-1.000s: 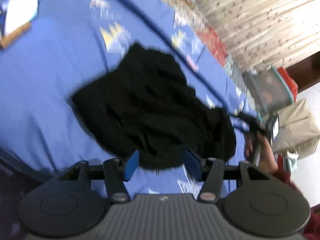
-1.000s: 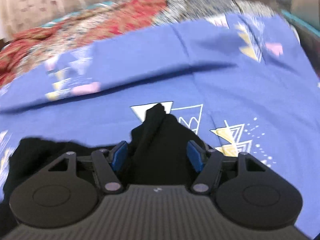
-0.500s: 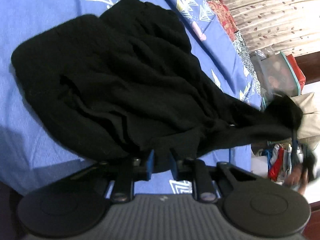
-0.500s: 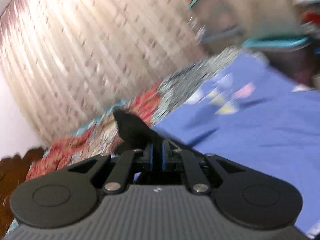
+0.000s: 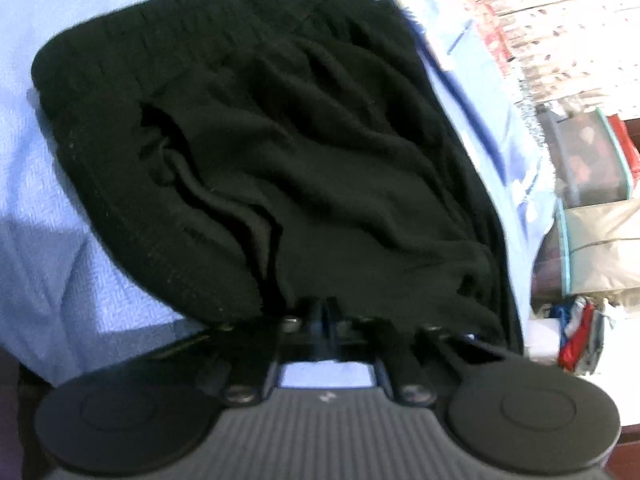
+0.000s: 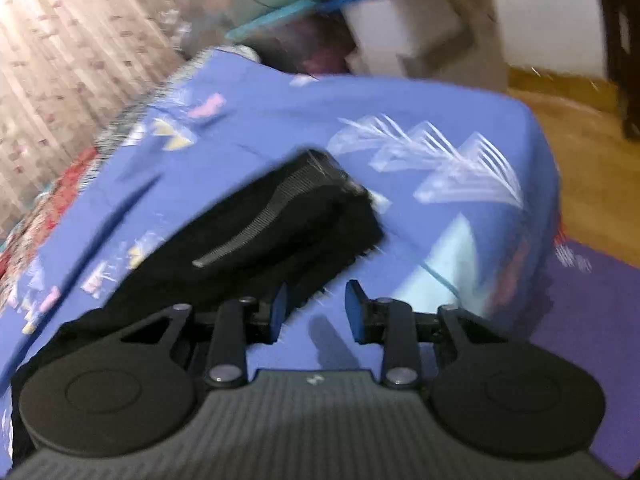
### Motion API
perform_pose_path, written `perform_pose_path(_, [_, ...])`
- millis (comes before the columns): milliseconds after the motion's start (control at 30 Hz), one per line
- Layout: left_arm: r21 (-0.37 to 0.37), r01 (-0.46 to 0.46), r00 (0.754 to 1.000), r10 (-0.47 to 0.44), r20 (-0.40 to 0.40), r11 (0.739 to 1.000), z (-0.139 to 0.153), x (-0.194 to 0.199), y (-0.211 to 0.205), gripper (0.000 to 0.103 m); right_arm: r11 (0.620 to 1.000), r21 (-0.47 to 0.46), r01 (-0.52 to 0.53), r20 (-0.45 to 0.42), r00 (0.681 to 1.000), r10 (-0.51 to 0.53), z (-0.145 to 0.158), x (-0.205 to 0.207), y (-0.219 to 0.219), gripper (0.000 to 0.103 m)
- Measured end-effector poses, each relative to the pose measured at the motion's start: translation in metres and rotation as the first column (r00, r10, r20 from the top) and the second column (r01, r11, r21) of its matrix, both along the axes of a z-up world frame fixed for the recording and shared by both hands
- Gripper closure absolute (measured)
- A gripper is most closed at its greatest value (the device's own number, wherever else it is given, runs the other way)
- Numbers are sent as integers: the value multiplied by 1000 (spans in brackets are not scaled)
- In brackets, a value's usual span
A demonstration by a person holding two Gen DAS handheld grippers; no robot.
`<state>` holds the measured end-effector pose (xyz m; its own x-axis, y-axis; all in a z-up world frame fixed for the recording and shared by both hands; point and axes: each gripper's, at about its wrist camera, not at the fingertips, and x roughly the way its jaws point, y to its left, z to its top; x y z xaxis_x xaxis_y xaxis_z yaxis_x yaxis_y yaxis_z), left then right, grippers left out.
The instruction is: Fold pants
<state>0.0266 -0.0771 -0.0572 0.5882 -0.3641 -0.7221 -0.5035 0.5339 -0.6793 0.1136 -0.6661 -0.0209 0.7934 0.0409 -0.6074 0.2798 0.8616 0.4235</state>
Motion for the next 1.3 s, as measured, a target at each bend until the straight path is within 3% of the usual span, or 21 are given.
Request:
perform_pose_path(67, [51,-8,1000,8,-9,999,5,-2,-2,101,998,42,-57,29,998,56,5,5,7,67])
perform_pose_path(167, [158,-19,1000,19,2,987,25,-17,2,101,971,204,-127,54,992,118,0,31,13,67])
perform_pose_path(267, [248,-84,996,88,-6,965,42,-41,21,101,919,376,-120,8,992,126,-22,61,21,67])
perform_pose_path(333, [281,-120,992,128,-13,952,51,-57,35,101,895,436,-91,-25,993,113,-37,79,22,66])
perform_pose_path(400, [267,-144,989,150,-3,953,56,-69,43,101,896,444,-21,-93,993,70,-47,89,17,66])
perform_pose_path(500, [231,-134,991,130,33,964,57,-70,41,100,846,532,26,-89,996,25,-53,93,13,66])
perform_pose_path(600, [213,-76,997,75,12,974,44,-50,30,100,850,526,27,-85,996,21,-47,102,9,70])
perform_pose_path(733, [172,-20,1000,17,17,985,31,-22,18,99,834,542,102,-115,992,-46,-44,95,-4,67])
perform_pose_path(833, [219,34,998,-46,52,975,40,8,17,99,832,533,155,-133,986,-98,-46,86,-16,67])
perform_pose_path(900, [312,67,994,-91,63,948,58,36,22,93,792,577,199,-170,978,-122,-54,83,-20,66])
perform_pose_path(967, [417,97,986,-143,81,904,78,71,25,74,774,594,217,-186,974,-131,-53,81,-21,60])
perform_pose_path(1000, [454,101,985,-154,81,885,84,86,28,59,775,592,221,-184,973,-137,-52,79,-21,56])
perform_pose_path(1033, [490,97,985,-154,77,867,90,109,33,53,778,585,230,-185,972,-148,-51,78,-20,55])
perform_pose_path(1167, [517,92,989,-137,48,851,87,184,51,46,808,526,265,-191,963,-192,-50,84,-21,55])
perform_pose_path(1200, [551,97,990,-135,28,829,83,201,50,41,826,502,257,-195,964,-181,-51,93,-20,55])
perform_pose_path(1267, [664,152,986,-162,-46,732,67,236,41,30,864,449,228,-194,969,-154,-51,108,-16,63])
perform_pose_path(1300, [699,180,982,-172,-83,692,56,245,34,33,883,412,225,-207,967,-149,-50,111,-16,81])
